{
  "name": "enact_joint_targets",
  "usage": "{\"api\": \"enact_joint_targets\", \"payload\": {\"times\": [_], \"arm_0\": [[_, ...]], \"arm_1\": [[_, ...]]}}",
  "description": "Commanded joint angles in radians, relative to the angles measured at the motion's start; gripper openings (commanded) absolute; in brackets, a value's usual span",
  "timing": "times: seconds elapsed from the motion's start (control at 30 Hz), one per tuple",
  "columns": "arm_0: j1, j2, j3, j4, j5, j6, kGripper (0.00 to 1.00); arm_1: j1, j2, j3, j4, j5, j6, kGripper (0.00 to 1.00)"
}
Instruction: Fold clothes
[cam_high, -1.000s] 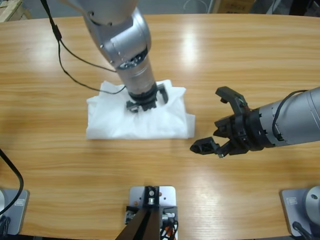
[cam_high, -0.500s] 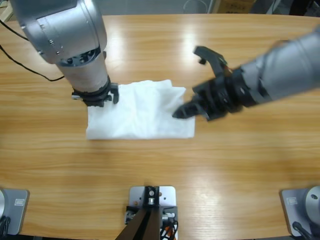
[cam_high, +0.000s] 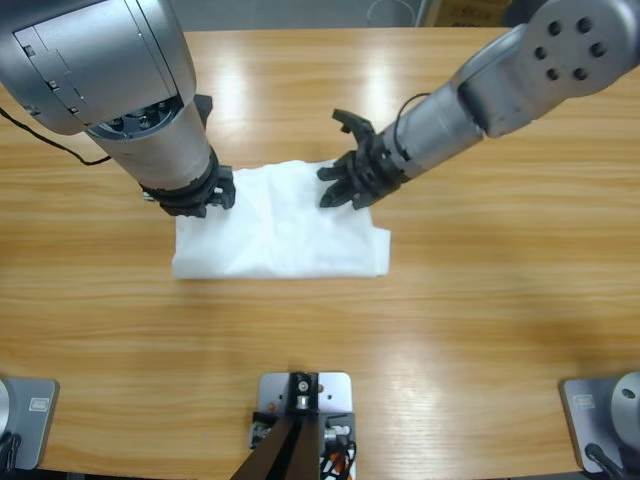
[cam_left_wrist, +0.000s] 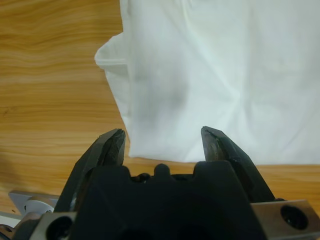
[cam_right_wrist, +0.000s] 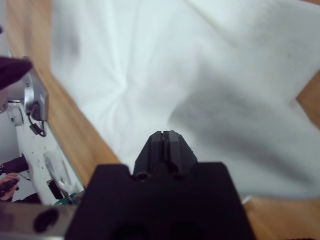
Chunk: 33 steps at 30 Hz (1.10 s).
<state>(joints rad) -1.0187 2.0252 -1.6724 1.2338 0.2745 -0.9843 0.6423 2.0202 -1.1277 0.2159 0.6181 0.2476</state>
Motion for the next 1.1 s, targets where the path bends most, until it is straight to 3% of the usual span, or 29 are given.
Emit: {"api": "enact_joint_targets", "payload": {"times": [0.03, 0.27, 0.53, 0.57, 0.63, 0.73, 0.83, 1.1], "arm_0": [[-0.059, 0.046, 0.015, 0.012, -0.002, 0.006, 0.586], [-0.078, 0.168, -0.003, -0.051, -0.011, 0.007, 0.586], [0.000, 0.200, -0.019, -0.240, -0.062, 0.142, 0.616], [0.012, 0.201, -0.010, -0.247, -0.080, 0.141, 0.521], [0.029, 0.198, 0.026, -0.252, -0.088, 0.129, 0.153], [0.055, 0.170, 0.139, -0.311, -0.118, 0.130, 0.000], [0.069, 0.104, 0.292, -0.441, -0.143, 0.138, 0.000], [0.147, 0.001, 0.473, -0.453, -0.114, 0.122, 0.000]], "arm_1": [[-0.013, 0.101, -0.005, -0.050, -0.058, -0.016, 0.000], [-0.013, 0.114, 0.003, -0.051, -0.092, -0.018, 0.000], [-0.016, 0.104, 0.011, -0.050, -0.077, -0.026, 0.000], [-0.019, 0.105, 0.011, -0.051, -0.074, -0.029, 0.000], [-0.026, 0.107, 0.011, -0.050, -0.067, -0.034, 0.000], [-0.034, 0.111, 0.013, -0.051, -0.061, -0.039, 0.000], [-0.038, 0.116, 0.014, -0.053, -0.060, -0.041, 0.000], [-0.041, 0.123, 0.023, -0.051, -0.057, -0.045, 0.000]]}}
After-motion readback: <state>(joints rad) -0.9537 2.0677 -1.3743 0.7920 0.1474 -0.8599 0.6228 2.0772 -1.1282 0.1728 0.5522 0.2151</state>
